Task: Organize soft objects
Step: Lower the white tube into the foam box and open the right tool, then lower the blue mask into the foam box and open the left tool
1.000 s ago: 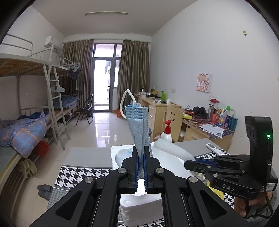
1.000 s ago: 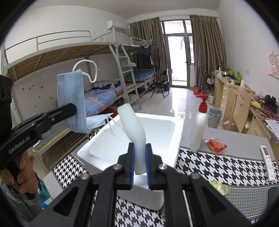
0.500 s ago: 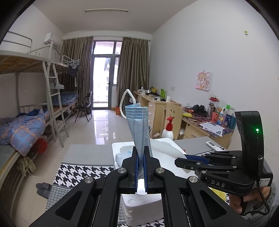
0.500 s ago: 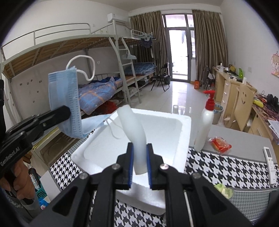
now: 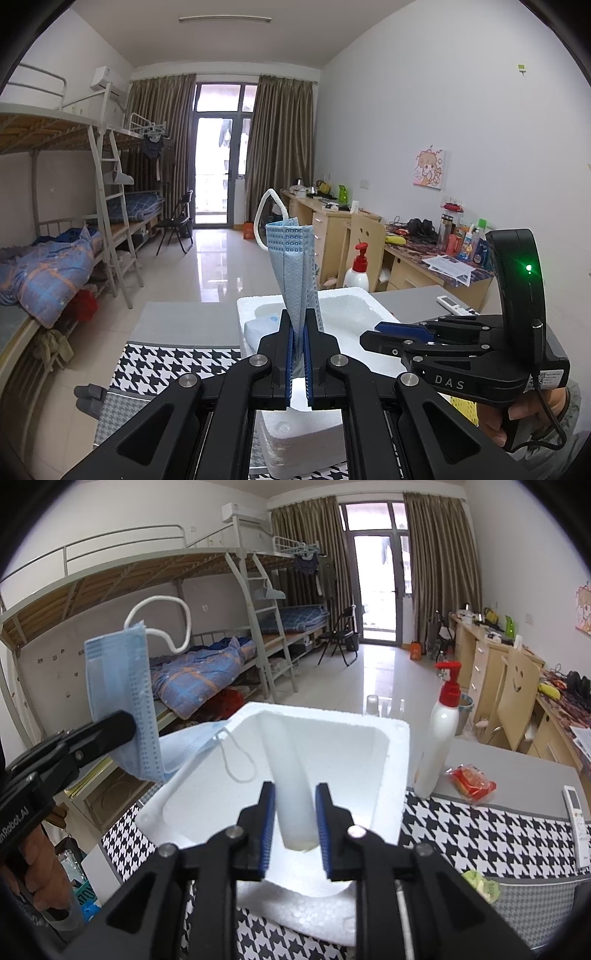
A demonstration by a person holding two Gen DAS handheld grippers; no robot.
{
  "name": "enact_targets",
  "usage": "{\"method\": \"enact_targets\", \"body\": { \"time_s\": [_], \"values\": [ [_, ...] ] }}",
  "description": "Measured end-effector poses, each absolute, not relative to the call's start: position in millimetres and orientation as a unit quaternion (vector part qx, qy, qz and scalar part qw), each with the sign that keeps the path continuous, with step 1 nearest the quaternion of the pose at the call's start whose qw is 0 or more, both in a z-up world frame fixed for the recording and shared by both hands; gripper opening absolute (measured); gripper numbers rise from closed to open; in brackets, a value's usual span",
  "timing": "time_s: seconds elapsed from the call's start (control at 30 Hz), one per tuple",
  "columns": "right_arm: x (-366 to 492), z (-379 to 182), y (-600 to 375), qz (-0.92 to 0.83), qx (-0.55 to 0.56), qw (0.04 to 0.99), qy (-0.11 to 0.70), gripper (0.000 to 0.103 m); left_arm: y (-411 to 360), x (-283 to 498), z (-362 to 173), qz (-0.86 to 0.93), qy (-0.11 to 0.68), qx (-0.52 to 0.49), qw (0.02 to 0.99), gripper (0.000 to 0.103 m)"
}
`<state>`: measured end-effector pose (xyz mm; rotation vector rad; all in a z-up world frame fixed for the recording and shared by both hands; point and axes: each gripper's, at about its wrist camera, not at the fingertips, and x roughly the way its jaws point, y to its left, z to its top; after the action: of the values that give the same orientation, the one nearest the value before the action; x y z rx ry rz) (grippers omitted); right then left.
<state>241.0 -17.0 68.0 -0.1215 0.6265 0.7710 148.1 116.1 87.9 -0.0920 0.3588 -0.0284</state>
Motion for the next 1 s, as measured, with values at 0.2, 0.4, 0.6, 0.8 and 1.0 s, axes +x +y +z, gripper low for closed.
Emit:
{"method": "enact_targets", "body": {
  "time_s": [0.2,0.4,0.6,0.8,1.0],
  "values": [
    [242,68,-18,0.362,-0.056,0.881,0.299,0.069,117,149,87,-0.014,0.179,-0.046,0.983,0.005],
    [232,74,-21,0.361,-0.061,0.890,0.273,0.085,117,151,84,-0.014,0.184,-0.047,0.982,0.005],
    [228,78,-29,0.362,-0.057,0.892,0.263,0.085,113,150,85,-0.018,0.182,-0.044,0.982,0.005],
    [226,80,-43,0.357,-0.049,0.896,0.258,0.085,104,152,87,-0.026,0.184,-0.039,0.982,0.005],
    [220,80,-60,0.348,-0.040,0.902,0.254,0.085,92,153,92,-0.036,0.180,-0.030,0.983,0.005]
  ]
}}
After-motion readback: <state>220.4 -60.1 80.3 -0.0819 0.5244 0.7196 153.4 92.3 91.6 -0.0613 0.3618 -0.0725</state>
